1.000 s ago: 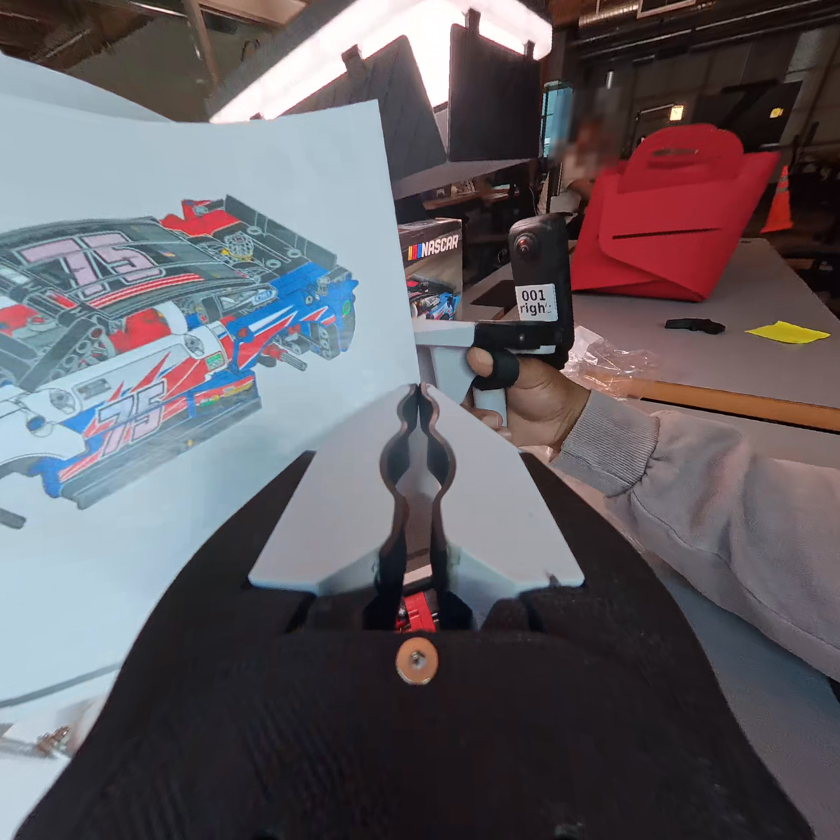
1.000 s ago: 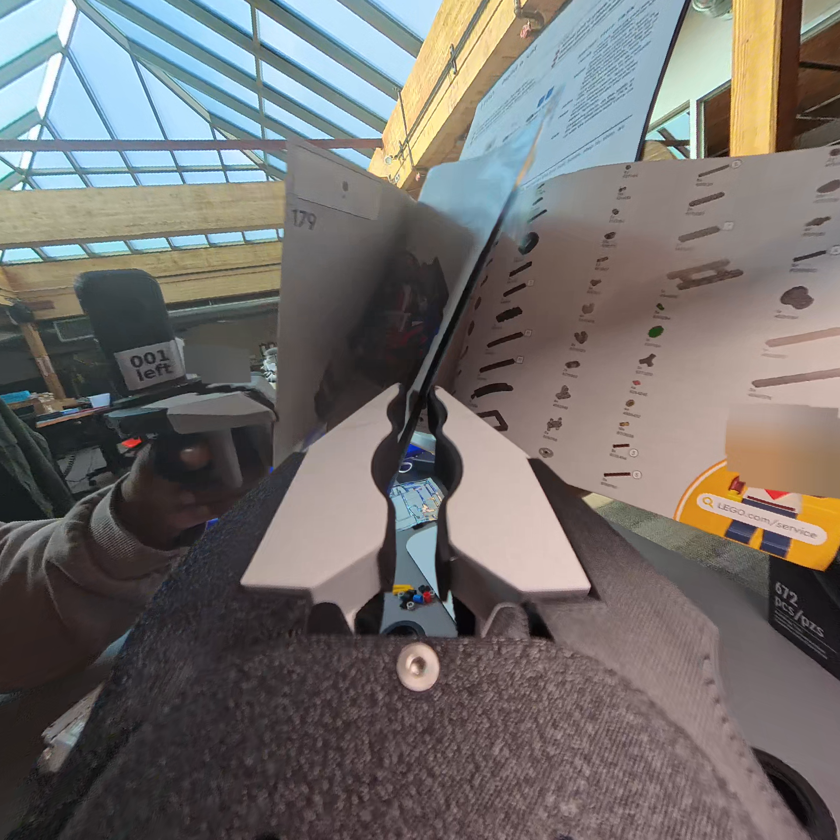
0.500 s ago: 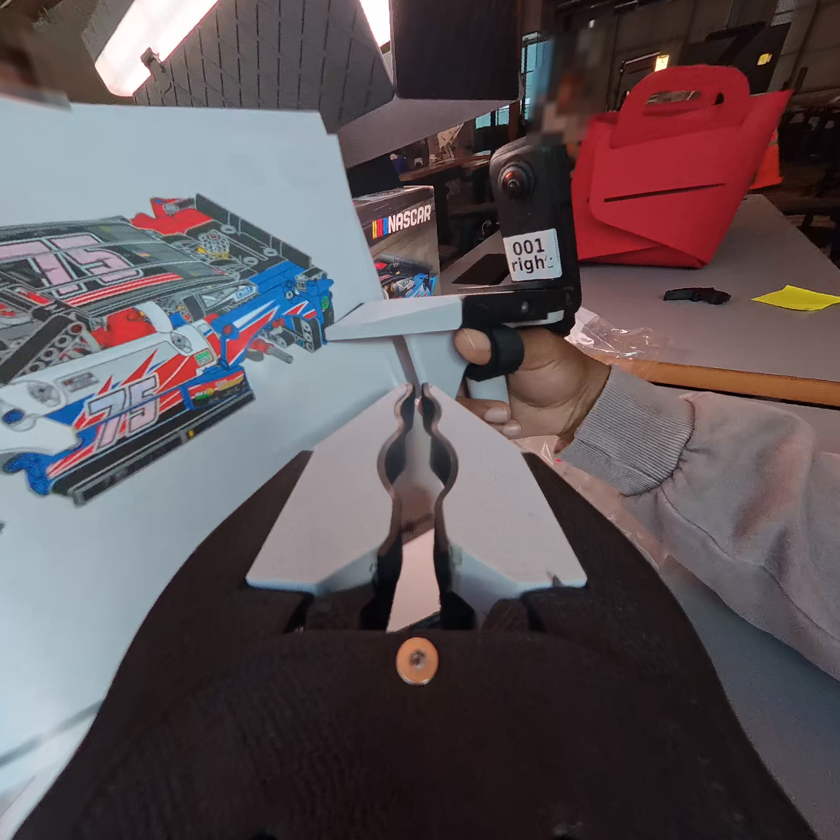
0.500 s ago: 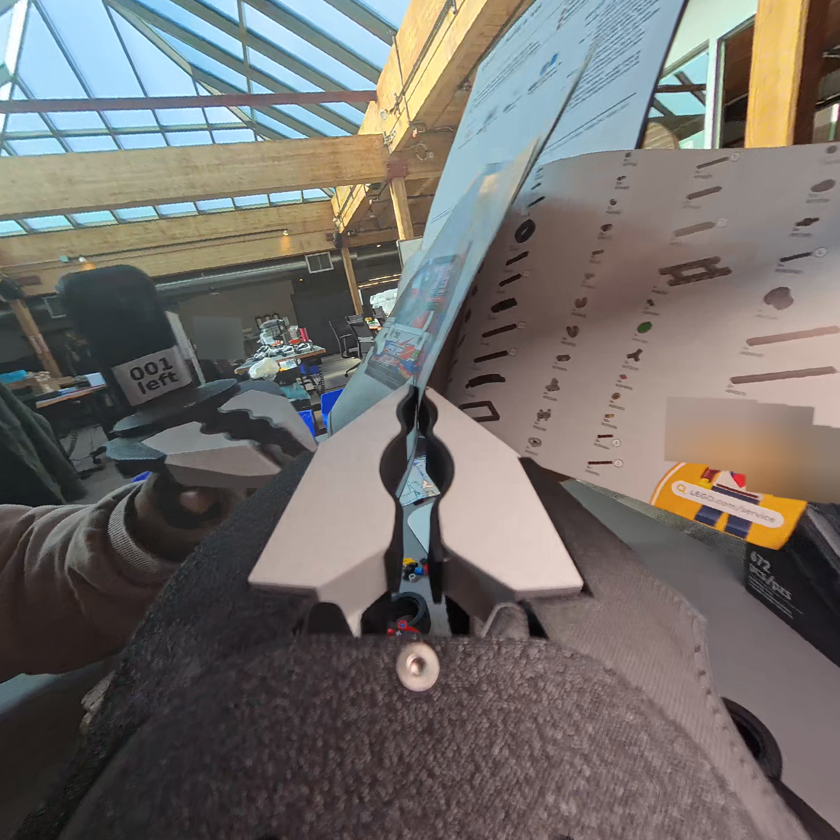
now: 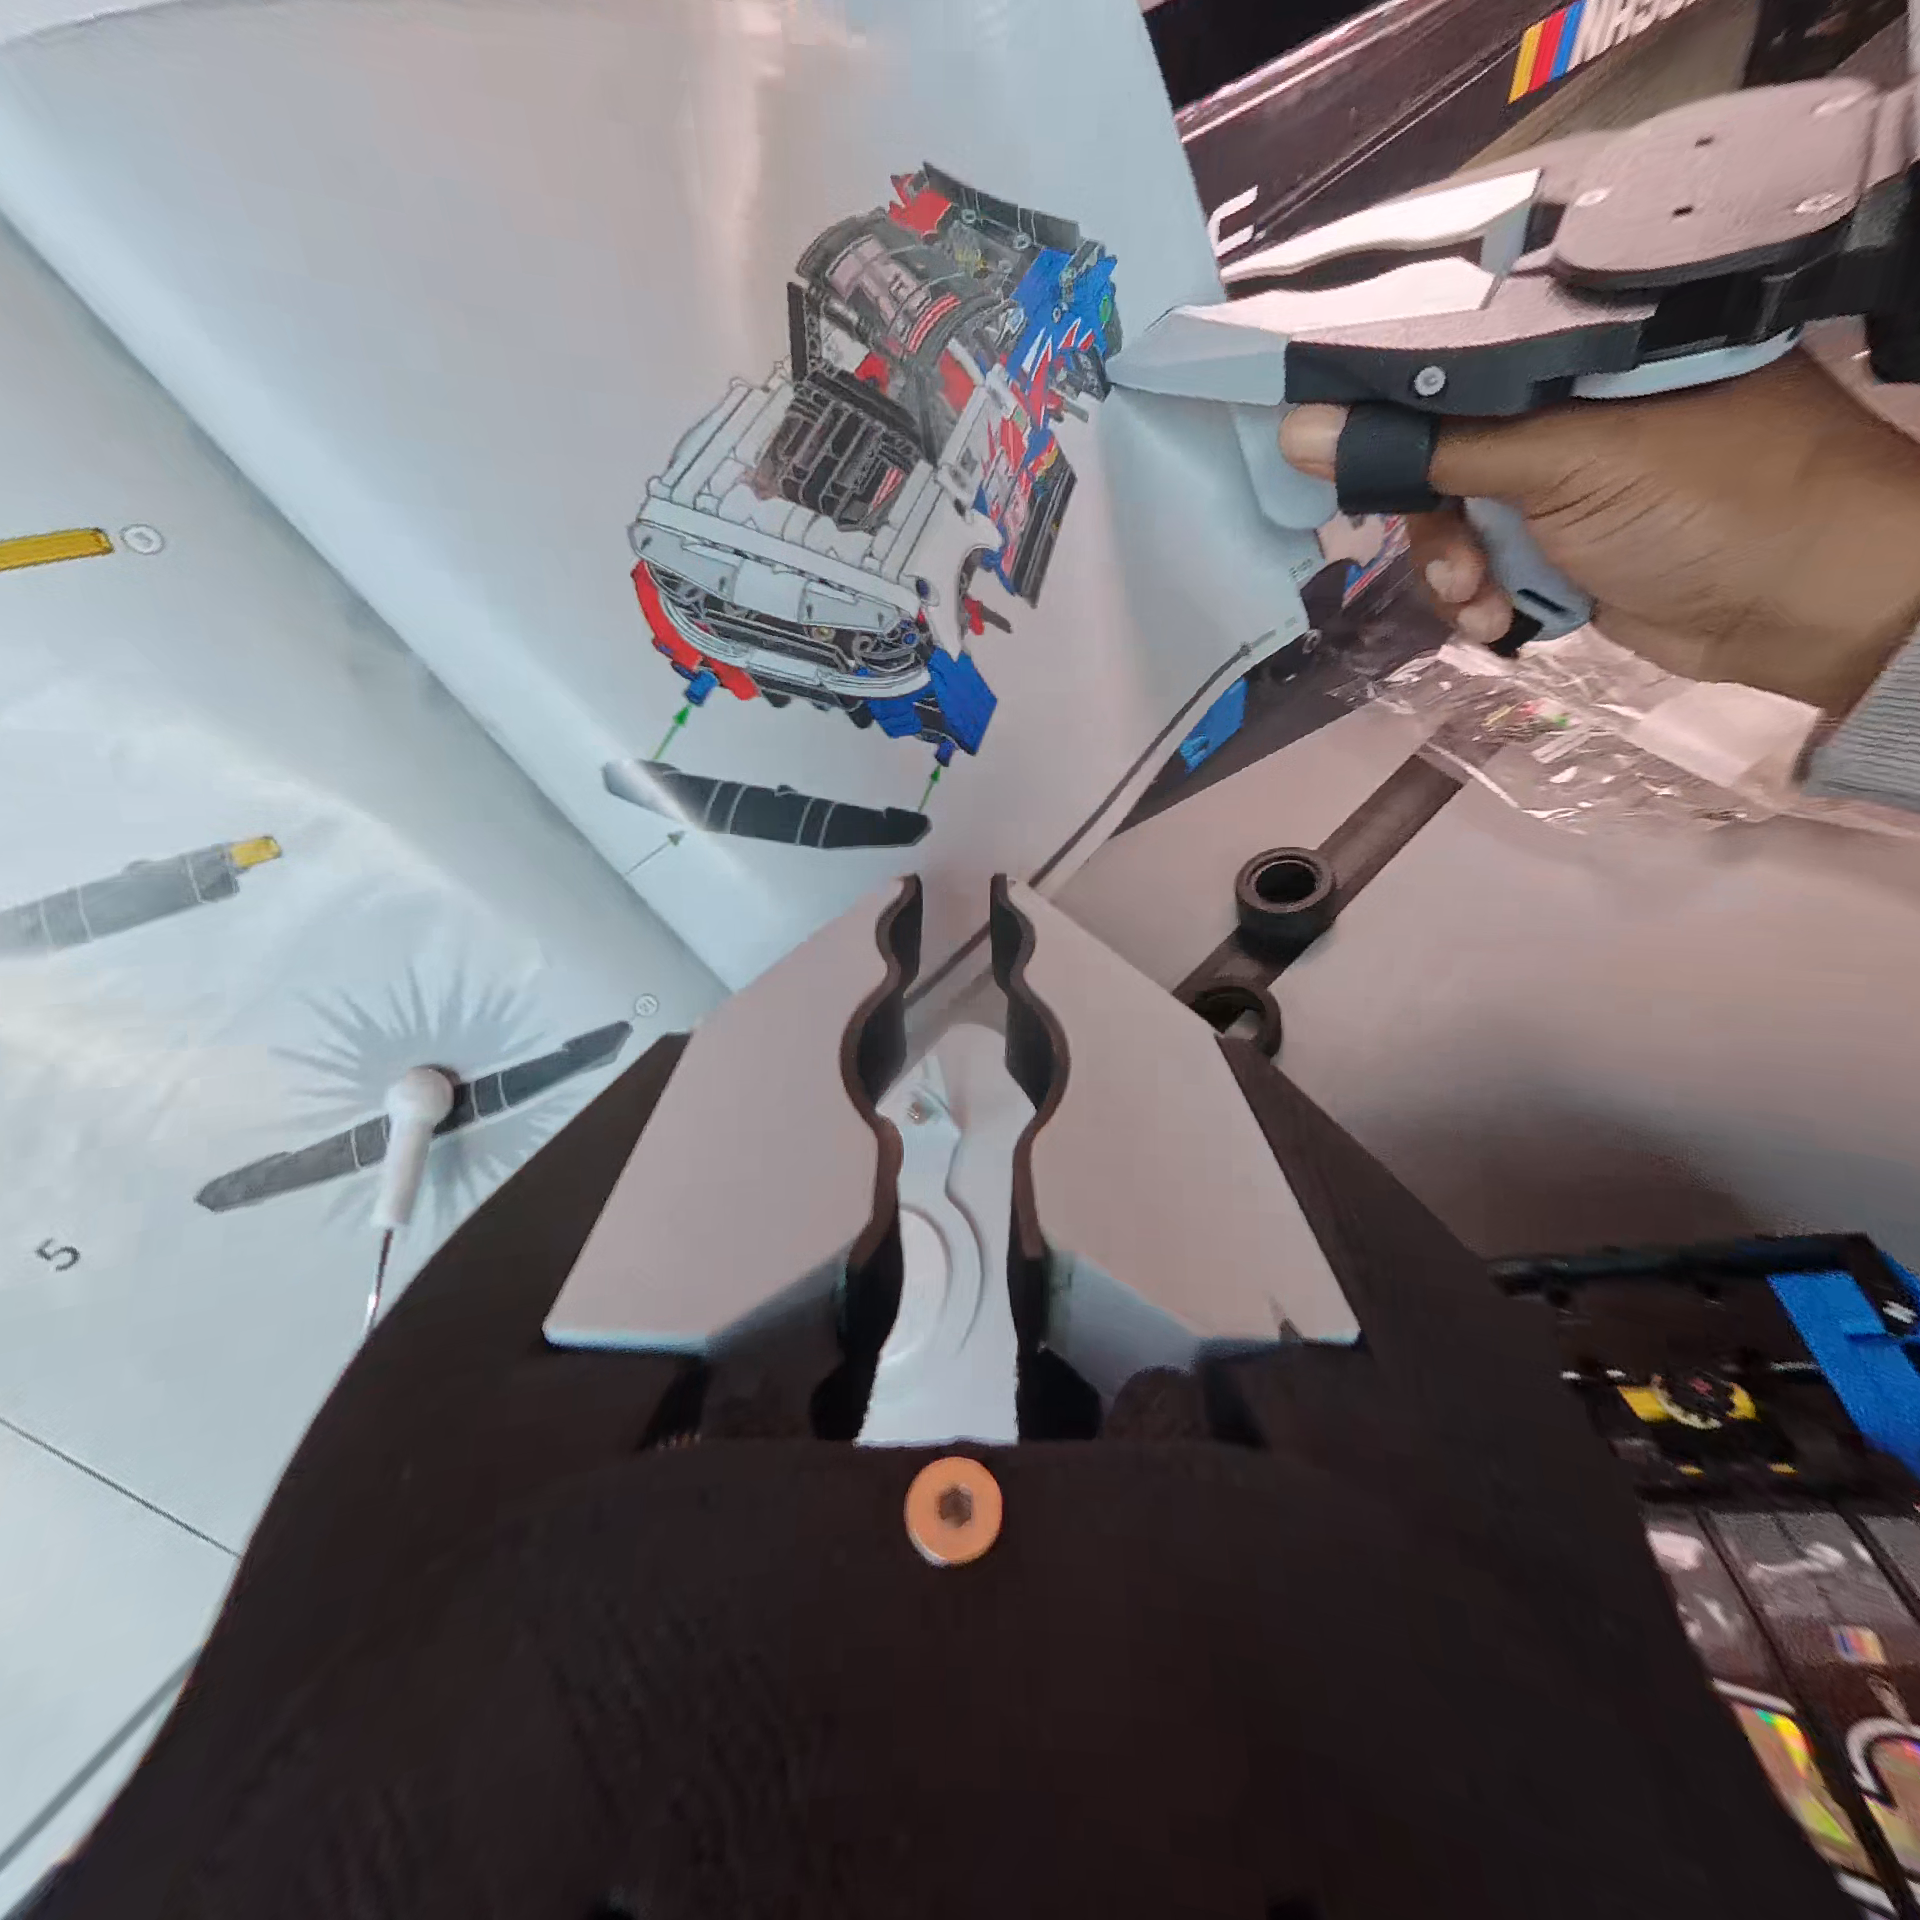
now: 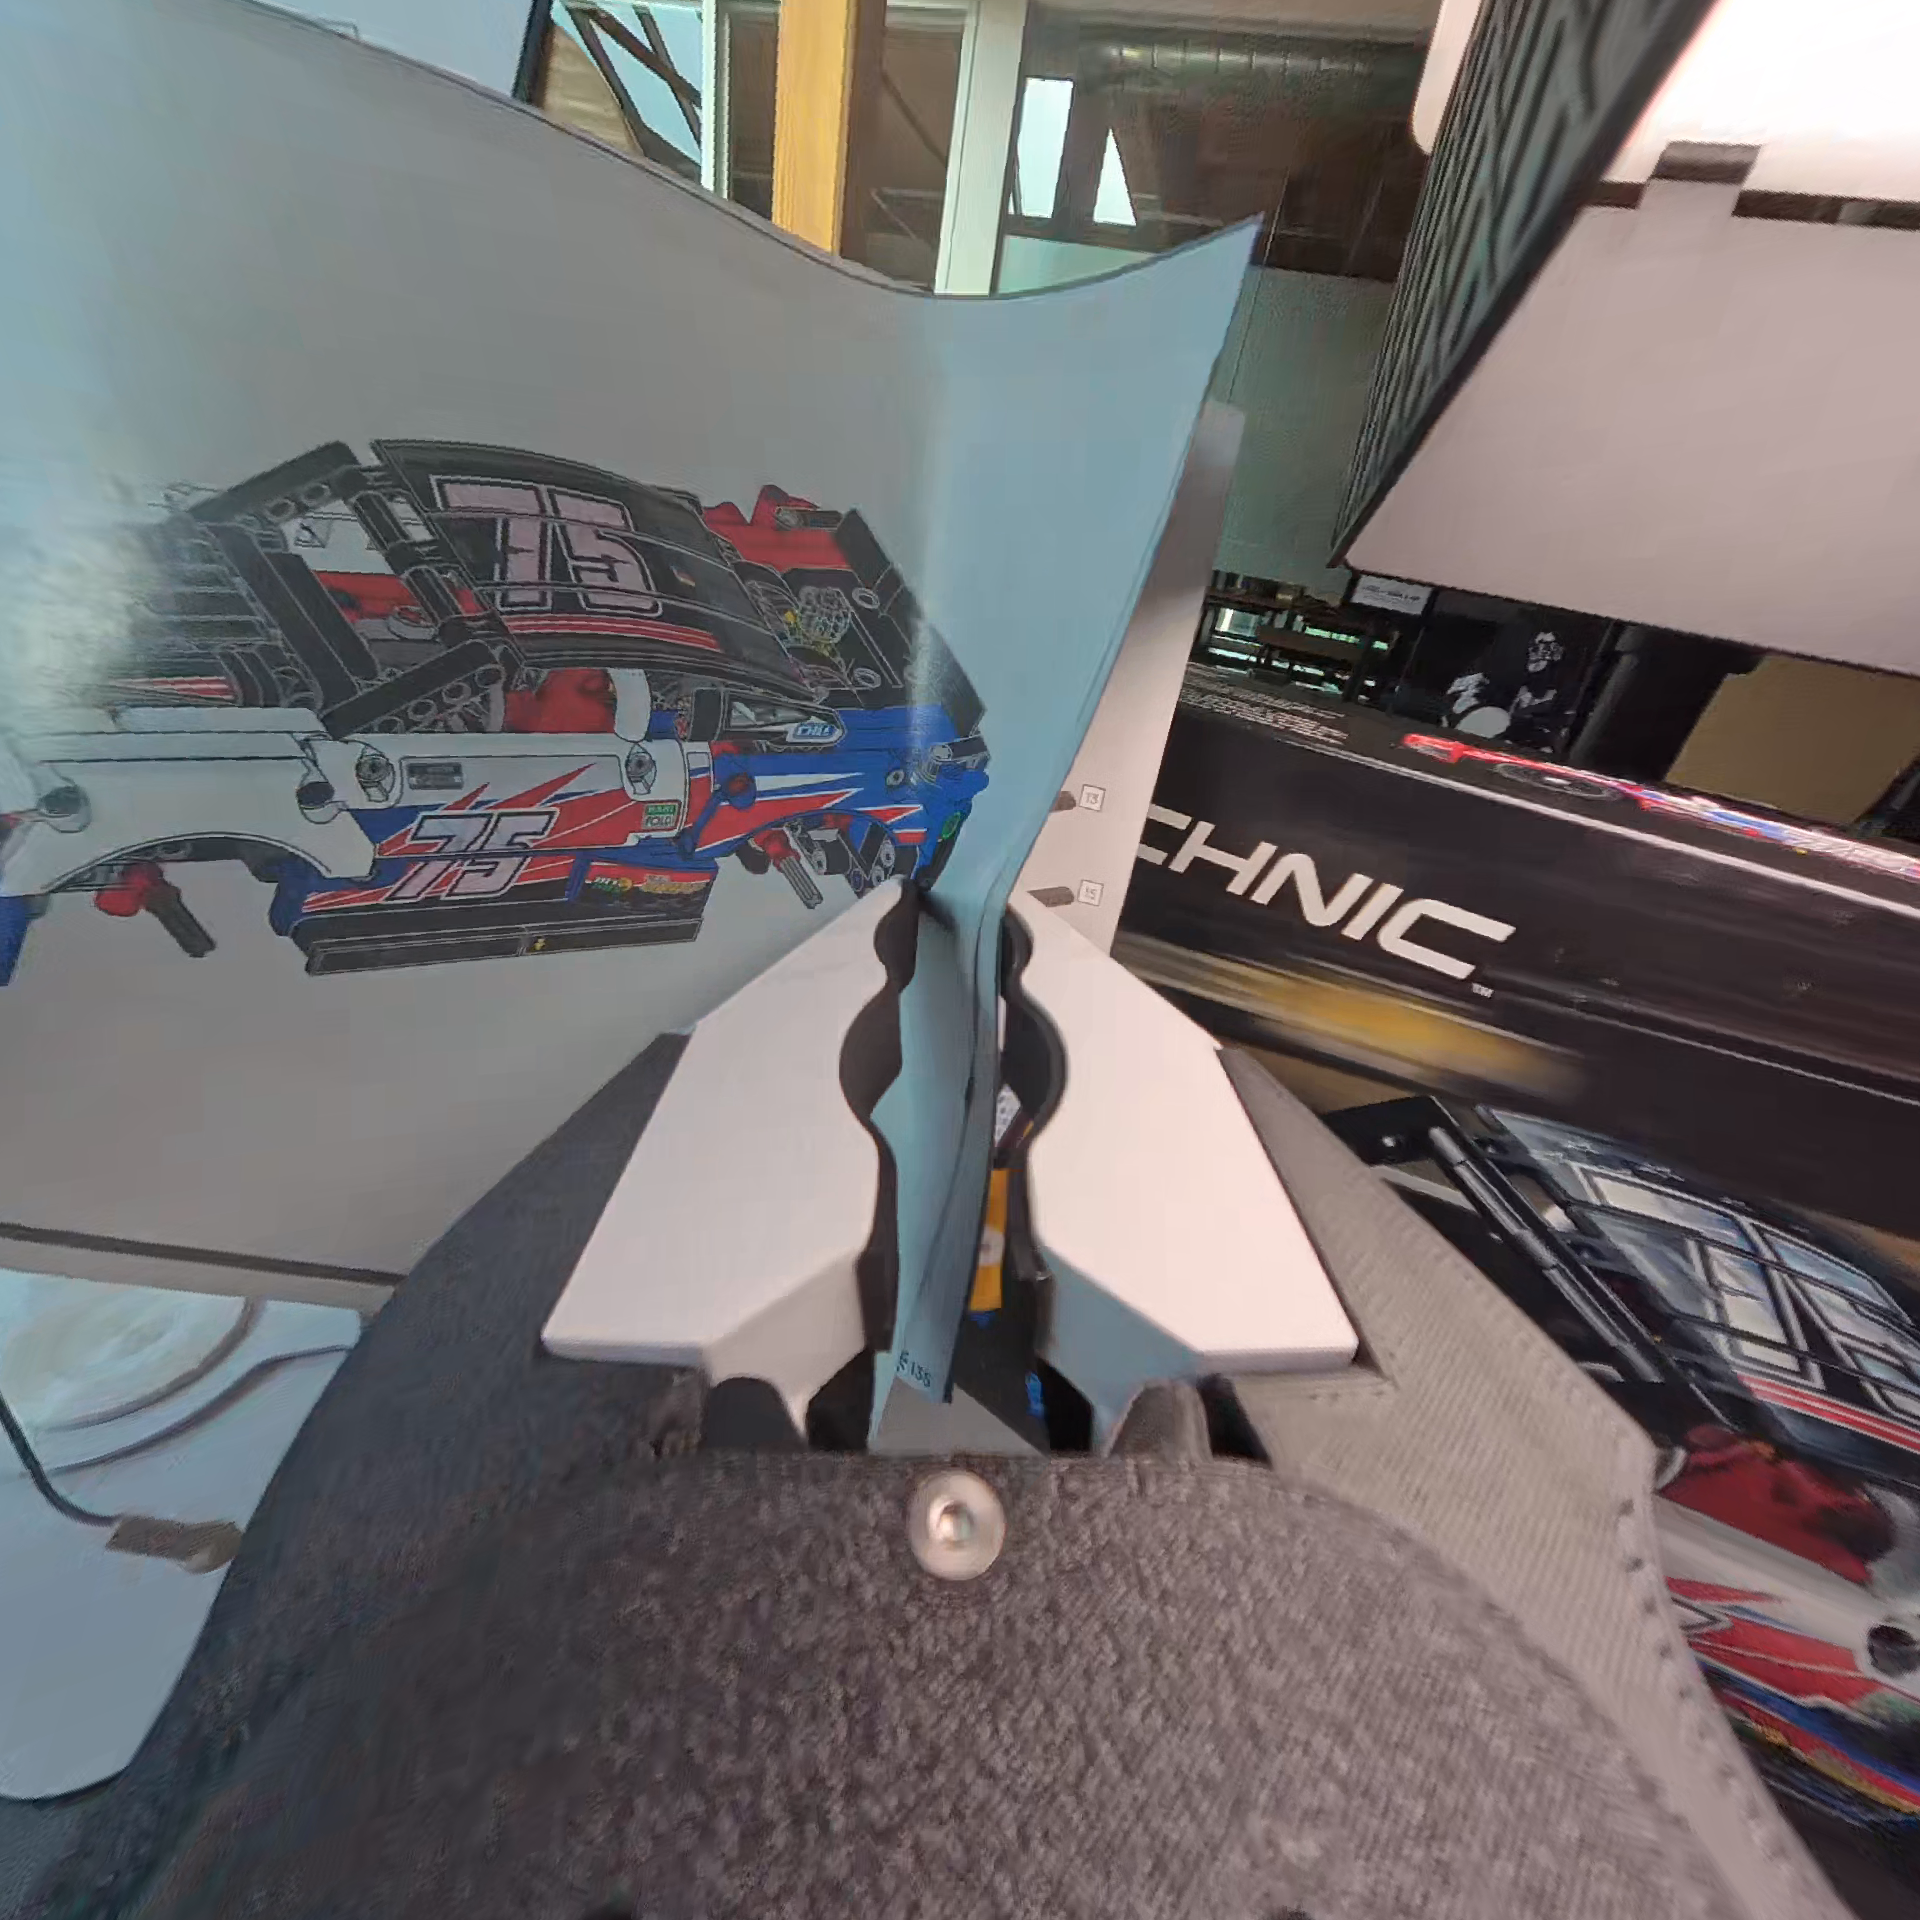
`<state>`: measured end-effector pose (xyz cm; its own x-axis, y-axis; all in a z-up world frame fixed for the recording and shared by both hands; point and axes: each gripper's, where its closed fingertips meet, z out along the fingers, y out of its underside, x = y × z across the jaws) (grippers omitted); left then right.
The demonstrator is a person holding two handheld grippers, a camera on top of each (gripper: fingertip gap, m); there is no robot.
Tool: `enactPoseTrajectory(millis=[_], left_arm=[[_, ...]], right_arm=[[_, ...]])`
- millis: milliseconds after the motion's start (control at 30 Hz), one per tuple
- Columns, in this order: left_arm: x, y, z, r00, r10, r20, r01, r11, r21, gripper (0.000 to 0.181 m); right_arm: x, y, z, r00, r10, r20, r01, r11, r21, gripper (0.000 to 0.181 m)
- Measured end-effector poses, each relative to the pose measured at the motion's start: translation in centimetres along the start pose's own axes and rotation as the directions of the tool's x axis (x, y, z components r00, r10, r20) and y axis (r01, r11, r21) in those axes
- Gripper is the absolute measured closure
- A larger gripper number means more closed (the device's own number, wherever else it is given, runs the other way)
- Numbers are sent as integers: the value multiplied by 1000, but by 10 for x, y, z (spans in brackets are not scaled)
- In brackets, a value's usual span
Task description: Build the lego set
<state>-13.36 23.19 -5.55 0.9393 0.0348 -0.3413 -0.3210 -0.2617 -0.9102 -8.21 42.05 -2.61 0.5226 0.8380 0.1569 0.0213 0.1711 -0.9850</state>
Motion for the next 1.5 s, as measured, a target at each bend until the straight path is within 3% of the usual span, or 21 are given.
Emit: enactPoseTrajectory(millis=[33, 133, 233, 300, 367, 467, 567, 667, 700, 767, 833, 933, 1000, 1033, 1100, 1167, 1200, 1267, 1333, 1400, 1500], left_arm=[[-6, 2, 9, 999, 20, 32, -18, 999, -37, 173], [-19, 10, 27, 988, 110, 112, -92, 984, -155, 181], [-21, 9, 32, 982, 143, 126, -116, 973, -200, 181], [-20, 9, 34, 982, 148, 118, -120, 970, -212, 181], [-19, 10, 36, 981, 160, 106, -134, 967, -216, 181], [-15, 13, 39, 982, 171, 81, -148, 960, -239, 181], [-15, 14, 41, 980, 183, 78, -158, 954, -256, 181], [-14, 15, 41, 982, 178, 59, -157, 952, -264, 181], [-14, 15, 41, 983, 174, 50, -155, 952, -264, 181], [-14, 16, 41, 987, 159, 25, -147, 953, -265, 181], [-13, 16, 41, 991, 135, -3, -130, 954, -270, 181], [-13, 15, 42, 994, 102, -34, -107, 956, -273, 181], [-12, 15, 42, 996, 68, -49, -79, 960, -270, 181], [-12, 15, 42, 997, 55, -53, -68, 961, -267, 181], [-13, 15, 43, 998, 41, -50, -53, 964, -261, 181], [-13, 16, 43, 998, 34, -57, -47, 965, -257, 181], [-12, 16, 42, 998, 33, -61, -47, 965, -257, 181], [-12, 16, 42, 997, 39, -62, -53, 967, -251, 181], [-12, 16, 42, 997, 45, -64, -60, 965, -254, 181], [-11, 16, 42, 996, 54, -64, -69, 963, -259, 181], [-10, 16, 42, 996, 60, -68, -76, 964, -256, 181]], right_arm=[[1, 2, 3, 1000, -16, -23, 15, 1000, -26, 165], [11, 0, -9, 992, -27, -122, 24, 999, -26, 158], [4, -11, -48, 988, -1, -152, 12, 998, 67, 155], [-31, -11, -71, 997, -52, -62, 58, 993, 107, 163], [-89, 7, -83, 978, -181, 107, 171, 980, 100, 172], [-155, 66, -74, 903, -311, 296, 345, 936, -66, 158], [-173, 99, -53, 892, -318, 321, 387, 905, -179, 145], [-159, 100, -43, 895, -375, 241, 428, 875, -227, 181], [-148, 97, -44, 869, -453, 201, 492, 838, -236, 181], [-124, 75, -50, 730, -676, 97, 679, 701, -218, 181], [-113, 50, -52, 527, -849, 45, 836, 508, -206, 180], [-108, 25, -39, 282, -958, 47, 944, 268, -190, 176], [-111, 13, -26, 167, -985, 43, 974, 159, -159, 173], [-114, 10, -20, 165, -985, 52, 977, 156, -147, 172], [-114, 9, -16, 281, -956, 86, 951, 265, -160, 167], [-110, 13, -24, 462, -882, 88, 875, 438, -205, 160], [-103, 13, -29, 568, -823, 32, 805, 547, -229, 140], [-98, 16, -45, 804, -595, -9, 584, 791, -182, 133], [-102, 27, -55, 969, -243, 43, 246, 958, -145, 136], [-120, 33, -56, 978, 115, 173, -91, 986, -143, 137], [-132, 28, -42, 867, 420, 270, -379, 905, -192, 137]])
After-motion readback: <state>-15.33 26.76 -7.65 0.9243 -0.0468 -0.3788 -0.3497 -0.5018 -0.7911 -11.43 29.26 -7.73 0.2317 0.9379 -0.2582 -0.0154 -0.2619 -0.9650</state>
